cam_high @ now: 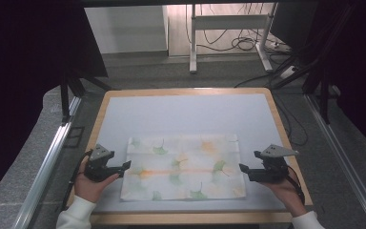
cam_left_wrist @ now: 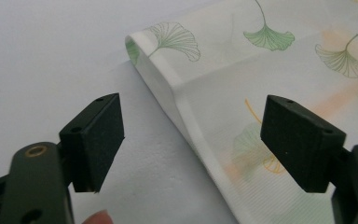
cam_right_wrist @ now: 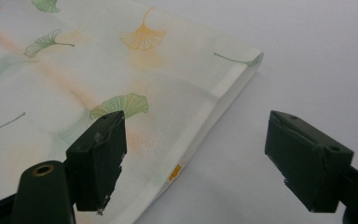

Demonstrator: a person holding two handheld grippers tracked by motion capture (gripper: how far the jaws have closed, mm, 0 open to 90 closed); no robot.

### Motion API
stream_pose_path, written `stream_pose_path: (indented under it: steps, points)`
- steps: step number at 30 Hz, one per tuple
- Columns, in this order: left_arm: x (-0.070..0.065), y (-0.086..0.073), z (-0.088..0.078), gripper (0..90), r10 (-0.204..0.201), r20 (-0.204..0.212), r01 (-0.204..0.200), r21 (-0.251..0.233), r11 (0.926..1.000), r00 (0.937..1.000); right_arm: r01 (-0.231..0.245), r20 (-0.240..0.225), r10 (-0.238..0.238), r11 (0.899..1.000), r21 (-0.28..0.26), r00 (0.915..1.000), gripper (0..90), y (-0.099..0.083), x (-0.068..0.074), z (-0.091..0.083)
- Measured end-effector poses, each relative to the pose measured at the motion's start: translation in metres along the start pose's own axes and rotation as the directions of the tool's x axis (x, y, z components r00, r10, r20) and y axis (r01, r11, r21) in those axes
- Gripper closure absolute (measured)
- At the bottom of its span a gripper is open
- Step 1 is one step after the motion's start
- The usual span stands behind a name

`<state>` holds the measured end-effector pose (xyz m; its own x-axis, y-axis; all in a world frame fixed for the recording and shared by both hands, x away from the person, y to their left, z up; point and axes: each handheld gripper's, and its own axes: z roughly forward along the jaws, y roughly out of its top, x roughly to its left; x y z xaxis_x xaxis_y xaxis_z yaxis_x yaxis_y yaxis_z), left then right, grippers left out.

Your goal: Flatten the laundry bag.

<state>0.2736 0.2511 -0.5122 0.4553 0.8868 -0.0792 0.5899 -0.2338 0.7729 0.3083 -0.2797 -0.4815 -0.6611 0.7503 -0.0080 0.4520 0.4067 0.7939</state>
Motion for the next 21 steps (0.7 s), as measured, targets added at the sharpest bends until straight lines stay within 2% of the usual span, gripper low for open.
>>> stream_pose_path:
  steps: [2,4,5,6,10,15,21]
  points:
    - [-0.002,0.0,0.0,21.5,0.012,-0.002,-0.012,0.012,0.9998,0.9999,-0.001,-0.004,0.001,1.0,0.004,1.0,20.6,-0.001,-0.001,0.001]
    - [-0.005,0.0,-0.002,21.7,0.046,-0.012,-0.046,0.02,0.9988,0.9989,-0.002,-0.008,0.002,1.0,0.01,1.0,20.2,-0.002,-0.001,0.003]
    - [-0.005,0.0,-0.002,21.5,0.046,-0.012,-0.046,0.02,0.9988,0.9989,-0.006,-0.006,0.006,1.0,0.012,1.0,19.2,-0.002,-0.001,0.003]
    - [-0.01,0.002,-0.003,20.3,0.073,-0.008,-0.072,0.021,0.9972,0.9973,-0.012,-0.002,0.012,1.0,0.015,0.9999,18.8,-0.002,-0.001,0.003]
    - [-0.018,0.002,-0.004,18.3,0.108,-0.005,-0.108,0.032,0.9937,0.9941,-0.008,-0.007,0.008,1.0,0.027,0.9999,18.6,-0.001,0.001,0.002]
    - [-0.02,0.001,-0.003,17.9,0.104,0.005,-0.104,0.033,0.994,0.9945,0.013,-0.013,-0.012,0.999,0.04,0.9998,18.6,-0.001,0.007,0.001]
    - [-0.019,0.002,0.001,17.7,0.099,0.021,-0.1,0.036,0.9943,0.9949,0.018,-0.013,-0.018,0.998,0.055,0.9998,18.3,-0.003,0.007,0.004]
